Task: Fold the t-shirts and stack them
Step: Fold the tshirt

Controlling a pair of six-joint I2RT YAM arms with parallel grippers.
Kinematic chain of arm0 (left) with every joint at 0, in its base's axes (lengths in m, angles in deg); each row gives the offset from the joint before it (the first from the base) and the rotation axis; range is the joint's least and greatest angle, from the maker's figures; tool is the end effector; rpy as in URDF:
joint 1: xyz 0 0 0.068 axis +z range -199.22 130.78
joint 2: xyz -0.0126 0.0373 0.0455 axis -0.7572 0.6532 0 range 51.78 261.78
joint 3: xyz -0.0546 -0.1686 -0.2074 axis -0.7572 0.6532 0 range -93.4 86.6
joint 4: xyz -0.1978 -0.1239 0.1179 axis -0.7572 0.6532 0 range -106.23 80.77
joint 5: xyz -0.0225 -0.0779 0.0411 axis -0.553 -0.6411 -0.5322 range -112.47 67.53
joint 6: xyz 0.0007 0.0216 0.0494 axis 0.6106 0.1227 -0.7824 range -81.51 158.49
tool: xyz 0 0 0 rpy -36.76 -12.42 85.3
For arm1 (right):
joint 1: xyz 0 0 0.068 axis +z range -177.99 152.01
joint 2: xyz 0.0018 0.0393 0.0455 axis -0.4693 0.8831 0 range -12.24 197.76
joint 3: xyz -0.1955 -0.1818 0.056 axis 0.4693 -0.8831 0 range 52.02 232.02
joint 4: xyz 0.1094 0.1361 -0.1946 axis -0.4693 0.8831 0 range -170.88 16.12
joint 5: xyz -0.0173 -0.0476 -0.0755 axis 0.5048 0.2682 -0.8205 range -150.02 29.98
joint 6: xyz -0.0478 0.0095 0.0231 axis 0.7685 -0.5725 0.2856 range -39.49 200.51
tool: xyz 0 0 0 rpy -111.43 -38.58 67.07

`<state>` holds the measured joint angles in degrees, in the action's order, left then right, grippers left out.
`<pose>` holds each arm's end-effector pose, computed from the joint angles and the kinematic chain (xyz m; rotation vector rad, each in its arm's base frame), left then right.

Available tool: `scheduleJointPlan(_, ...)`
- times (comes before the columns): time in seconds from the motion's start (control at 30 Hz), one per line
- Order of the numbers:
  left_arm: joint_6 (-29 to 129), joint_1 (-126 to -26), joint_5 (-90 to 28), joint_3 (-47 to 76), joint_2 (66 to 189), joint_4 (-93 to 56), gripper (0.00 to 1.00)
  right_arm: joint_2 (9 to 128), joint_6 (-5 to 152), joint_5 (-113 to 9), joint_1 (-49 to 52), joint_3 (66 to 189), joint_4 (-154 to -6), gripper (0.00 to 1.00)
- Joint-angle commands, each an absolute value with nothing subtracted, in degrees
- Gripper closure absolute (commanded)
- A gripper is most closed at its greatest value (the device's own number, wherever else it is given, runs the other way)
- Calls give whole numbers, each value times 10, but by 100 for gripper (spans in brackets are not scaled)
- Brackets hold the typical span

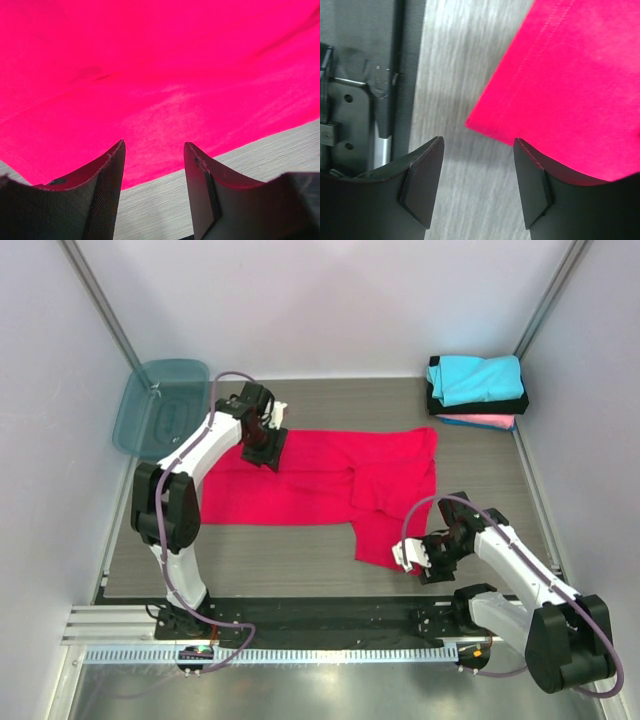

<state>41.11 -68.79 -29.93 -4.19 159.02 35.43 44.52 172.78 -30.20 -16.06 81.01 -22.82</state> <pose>0.3669 -0.1352 0.2524 0.4443 2.7426 -0.2811 0.1213 0.0437 0.1687 -2.1544 1.6441 0.4878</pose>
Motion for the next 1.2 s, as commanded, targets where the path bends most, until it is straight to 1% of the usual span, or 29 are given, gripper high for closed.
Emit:
scheduleJointPlan(0.0,405,-685,-290,-38,1565,348,48,455,1733,-284,-153,835,-249,37)
scheduleJointPlan(0.13,407,-681,-288,-39,1569,348,48,469,1731,-286,-142,837,-253,40)
scheduleJointPlan(0.5,406,-675,-280,-39,1573,347,48,502,1710,-294,-100,837,-269,44)
scheduleJointPlan(0.57,406,-674,-277,-38,1570,347,48,508,1700,-301,-94,834,-281,47)
scheduleJointPlan(0.6,406,-673,-276,-35,1569,347,48,514,1695,-305,-88,833,-288,52)
scheduleJointPlan(0.7,405,-671,-271,-19,1558,349,48,524,1687,-318,-79,829,-296,60)
scheduleJointPlan(0.73,405,-665,-270,-14,1554,350,48,528,1685,-323,-73,830,-301,66)
scheduleJointPlan(0.8,407,-657,-270,-2,1540,354,48,532,1676,-341,-72,830,-301,71)
scheduleJointPlan(0.83,408,-643,-271,9,1535,357,48,529,1673,-348,-72,830,-300,79)
scheduleJointPlan(0.87,410,-635,-274,16,1528,361,48,525,1666,-355,-72,830,-297,85)
scheduleJointPlan(0.9,412,-625,-277,23,1515,367,48,519,1662,-367,-72,831,-290,98)
scheduleJointPlan(1.03,417,-540,-316,69,1472,389,48,464,1634,-373,-72,847,-263,99)
scheduleJointPlan(1.07,414,-527,-327,86,1464,394,48,437,1627,-373,-72,852,-259,99)
scheduleJointPlan(1.17,396,-495,-339,114,1450,414,47,413,1591,-386,-71,868,-249,99)
